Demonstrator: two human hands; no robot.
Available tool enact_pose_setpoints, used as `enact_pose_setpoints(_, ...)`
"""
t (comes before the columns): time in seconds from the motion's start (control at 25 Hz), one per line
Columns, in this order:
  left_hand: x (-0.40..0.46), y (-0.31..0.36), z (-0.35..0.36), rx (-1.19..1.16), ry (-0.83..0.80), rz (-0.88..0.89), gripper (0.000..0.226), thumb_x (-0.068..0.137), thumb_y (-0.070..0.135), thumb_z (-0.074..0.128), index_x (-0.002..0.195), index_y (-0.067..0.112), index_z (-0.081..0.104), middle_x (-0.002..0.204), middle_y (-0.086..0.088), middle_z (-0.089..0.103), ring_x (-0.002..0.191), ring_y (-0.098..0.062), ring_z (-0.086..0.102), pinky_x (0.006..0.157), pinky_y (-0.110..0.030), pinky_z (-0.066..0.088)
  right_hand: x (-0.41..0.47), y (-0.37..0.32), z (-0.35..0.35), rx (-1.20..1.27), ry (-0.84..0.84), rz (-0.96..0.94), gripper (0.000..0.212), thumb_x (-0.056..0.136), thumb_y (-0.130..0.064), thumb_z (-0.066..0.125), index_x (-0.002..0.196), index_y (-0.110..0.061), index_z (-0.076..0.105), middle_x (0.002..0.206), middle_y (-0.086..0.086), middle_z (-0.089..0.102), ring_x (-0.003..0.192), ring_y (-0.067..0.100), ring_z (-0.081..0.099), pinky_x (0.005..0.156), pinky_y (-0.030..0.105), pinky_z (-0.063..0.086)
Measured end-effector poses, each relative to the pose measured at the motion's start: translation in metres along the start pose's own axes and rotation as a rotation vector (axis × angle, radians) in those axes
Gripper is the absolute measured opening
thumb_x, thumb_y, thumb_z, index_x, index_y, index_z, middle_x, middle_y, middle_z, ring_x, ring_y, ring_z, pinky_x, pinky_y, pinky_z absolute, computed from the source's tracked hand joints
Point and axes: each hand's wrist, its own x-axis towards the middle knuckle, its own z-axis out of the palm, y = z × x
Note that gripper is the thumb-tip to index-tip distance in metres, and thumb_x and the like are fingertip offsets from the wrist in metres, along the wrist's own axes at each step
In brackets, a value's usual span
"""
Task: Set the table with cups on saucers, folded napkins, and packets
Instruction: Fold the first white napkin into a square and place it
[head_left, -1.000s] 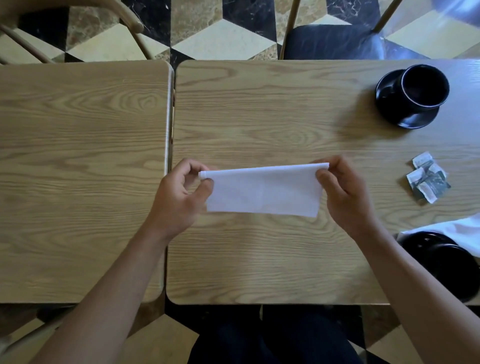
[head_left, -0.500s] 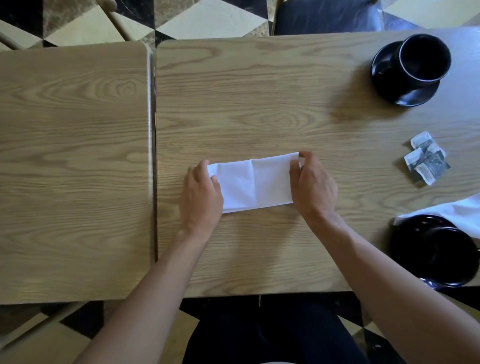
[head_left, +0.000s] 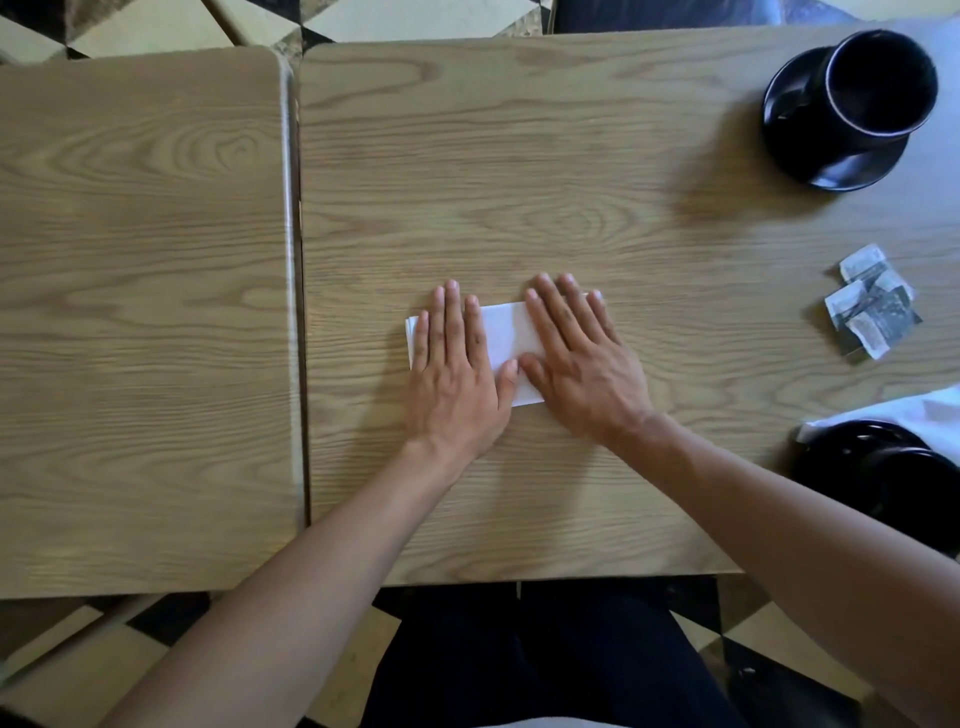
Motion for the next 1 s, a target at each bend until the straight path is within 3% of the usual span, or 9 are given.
enact_pose_setpoints(0.08,0.000,-0.002,0.003,0.017,0.022,0.015,0.084,0.102,0.055,0.030,0.157,-0.005,0.011,0.166,-0.029,0.005,0.156,-0.038,0.002,0.125,-0.053,0.010,-0.005,0.014,0.000,-0.072,-0.043,0.044,0.076,0.105,-0.054,0.033,0.160,-0.003,0.020,0.169,0.013,0.014,0.157,0.031,0.010,0.126,0.051,0.015)
enact_pose_setpoints(0.2,0.000,-0.002,0.001,0.020,0.026,0.039,0.085,0.102,0.057,0.031,0.157,-0.004,0.012,0.165,-0.029,0.005,0.156,-0.038,0.002,0.125,-0.054,0.011,-0.005,0.017,-0.003,-0.071,-0.053,0.053,0.079,0.104,-0.057,0.032,0.160,-0.003,0.020,0.169,0.014,0.013,0.157,0.031,0.008,0.126,0.051,0.013)
enact_pose_setpoints(0.32,-0.001,-0.004,-0.001,0.031,0.028,0.046,0.085,0.101,0.057,0.031,0.158,-0.003,0.012,0.166,-0.027,0.005,0.156,-0.038,0.002,0.125,-0.053,0.011,-0.005,0.019,-0.015,0.028,0.009,0.043,0.061,0.103,-0.042,0.046,0.154,-0.008,0.039,0.161,0.016,0.035,0.151,0.037,0.028,0.124,0.052,0.019)
enact_pose_setpoints(0.44,0.005,-0.011,-0.007,0.017,0.025,0.095,0.085,0.100,0.056,0.033,0.157,-0.004,0.015,0.166,-0.027,0.008,0.156,-0.038,0.005,0.125,-0.053,0.010,0.006,0.018,-0.032,0.025,0.050,0.111,0.038,0.099,-0.033,0.052,0.132,-0.015,0.059,0.124,0.012,0.057,0.115,0.037,0.052,0.104,0.045,0.038)
enact_pose_setpoints(0.52,0.013,-0.025,-0.010,0.019,0.033,0.219,0.085,0.099,0.056,0.038,0.157,-0.004,0.020,0.165,-0.027,0.013,0.155,-0.038,0.010,0.125,-0.052,0.013,0.010,0.015,-0.039,0.070,-0.011,0.183,0.033,0.098,-0.034,0.054,0.124,-0.016,0.061,0.114,0.009,0.059,0.105,0.032,0.054,0.092,0.041,0.040)
enact_pose_setpoints(0.64,0.030,-0.045,-0.020,0.041,0.052,0.433,0.085,0.095,0.054,0.049,0.156,-0.002,0.025,0.164,-0.025,0.019,0.154,-0.038,0.017,0.124,-0.052,0.019,0.004,0.015,-0.046,0.325,-0.122,0.318,0.024,0.097,-0.033,0.058,0.114,-0.017,0.064,0.108,0.002,0.062,0.098,0.024,0.057,0.079,0.035,0.041)
enact_pose_setpoints(0.76,0.037,-0.055,-0.028,0.072,0.103,0.531,0.082,0.093,0.050,0.053,0.154,0.001,0.032,0.162,-0.026,0.025,0.152,-0.039,0.022,0.122,-0.053,0.024,-0.013,0.015,-0.048,0.405,-0.241,0.520,0.025,0.093,-0.035,0.056,0.084,-0.013,0.062,0.082,-0.002,0.060,0.075,0.022,0.054,0.060,0.034,0.037)
enact_pose_setpoints(0.84,0.026,-0.054,-0.035,-0.022,0.163,0.367,0.075,0.089,0.043,0.059,0.149,0.002,0.042,0.156,-0.026,0.037,0.145,-0.041,0.035,0.117,-0.053,0.030,-0.033,0.010,-0.047,0.406,-0.277,0.646,0.033,0.090,-0.035,0.054,0.075,-0.006,0.056,0.066,0.002,0.057,0.061,0.023,0.048,0.052,0.033,0.034)
enact_pose_setpoints(1.0,-0.025,-0.019,-0.042,-0.503,0.227,-0.356,0.044,0.084,0.030,0.068,0.121,0.009,0.057,0.114,-0.010,0.058,0.104,-0.026,0.054,0.093,-0.041,0.044,-0.067,-0.011,-0.046,0.449,-0.345,0.806,0.034,0.090,-0.036,0.051,0.069,-0.009,0.049,0.058,-0.002,0.052,0.053,0.023,0.046,0.047,0.029,0.031)
